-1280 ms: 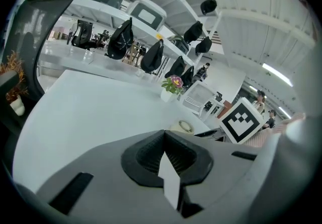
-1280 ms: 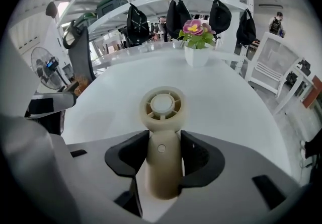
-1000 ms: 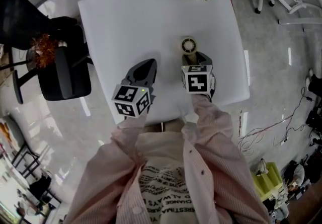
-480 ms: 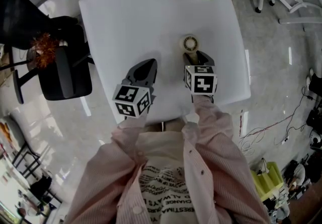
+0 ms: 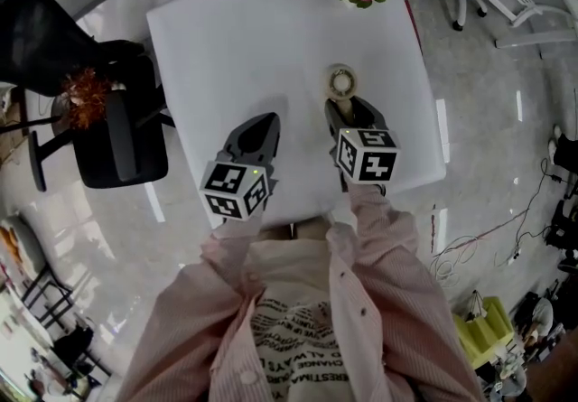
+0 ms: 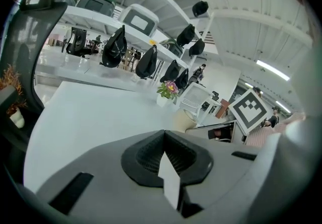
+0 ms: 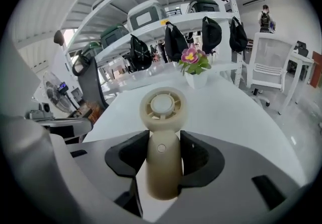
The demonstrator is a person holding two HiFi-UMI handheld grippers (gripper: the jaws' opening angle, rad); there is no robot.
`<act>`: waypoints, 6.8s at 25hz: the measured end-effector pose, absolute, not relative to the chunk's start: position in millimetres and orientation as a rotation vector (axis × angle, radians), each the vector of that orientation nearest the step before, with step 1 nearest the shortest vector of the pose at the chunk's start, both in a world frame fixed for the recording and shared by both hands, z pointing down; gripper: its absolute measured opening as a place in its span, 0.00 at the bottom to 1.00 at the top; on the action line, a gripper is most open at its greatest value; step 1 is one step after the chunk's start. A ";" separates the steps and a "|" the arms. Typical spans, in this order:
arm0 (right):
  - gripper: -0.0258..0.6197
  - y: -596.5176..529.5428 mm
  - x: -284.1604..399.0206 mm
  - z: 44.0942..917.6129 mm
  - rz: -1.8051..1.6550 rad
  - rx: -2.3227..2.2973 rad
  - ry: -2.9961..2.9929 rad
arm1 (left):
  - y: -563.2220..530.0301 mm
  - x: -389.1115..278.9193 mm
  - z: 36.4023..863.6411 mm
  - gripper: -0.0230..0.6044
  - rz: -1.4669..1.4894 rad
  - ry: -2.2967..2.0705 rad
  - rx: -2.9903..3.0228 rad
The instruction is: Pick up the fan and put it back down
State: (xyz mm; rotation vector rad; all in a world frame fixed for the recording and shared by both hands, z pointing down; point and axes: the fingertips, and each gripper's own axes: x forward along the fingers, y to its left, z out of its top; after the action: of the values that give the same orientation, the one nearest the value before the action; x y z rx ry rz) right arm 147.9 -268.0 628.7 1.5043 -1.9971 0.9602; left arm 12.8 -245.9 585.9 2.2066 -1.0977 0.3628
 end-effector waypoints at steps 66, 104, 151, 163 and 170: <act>0.33 -170.7 163.1 289.8 0.328 1.683 -2.780 | -156.8 -67.0 315.0 0.04 0.021 -1.569 2.598; 0.33 -282.0 101.2 490.0 0.703 1.405 -2.499 | -237.4 -63.7 495.6 0.04 0.232 -1.381 2.254; 0.33 -270.9 86.0 687.0 0.727 1.193 -1.964 | -236.4 -43.4 626.0 0.04 0.328 -1.256 2.011; 0.39 -265.1 75.1 687.1 0.691 1.132 -1.997 | -231.2 -41.5 624.5 0.04 0.327 -1.253 2.019; 0.41 -265.3 77.9 677.5 0.652 1.196 -2.016 | -227.8 -42.5 619.7 0.04 0.320 -1.255 2.032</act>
State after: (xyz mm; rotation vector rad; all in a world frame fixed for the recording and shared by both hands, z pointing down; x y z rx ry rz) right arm 77.9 -265.3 677.5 1.1956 -2.0156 0.6521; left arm -42.5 -227.8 619.7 2.0323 -1.2549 0.3204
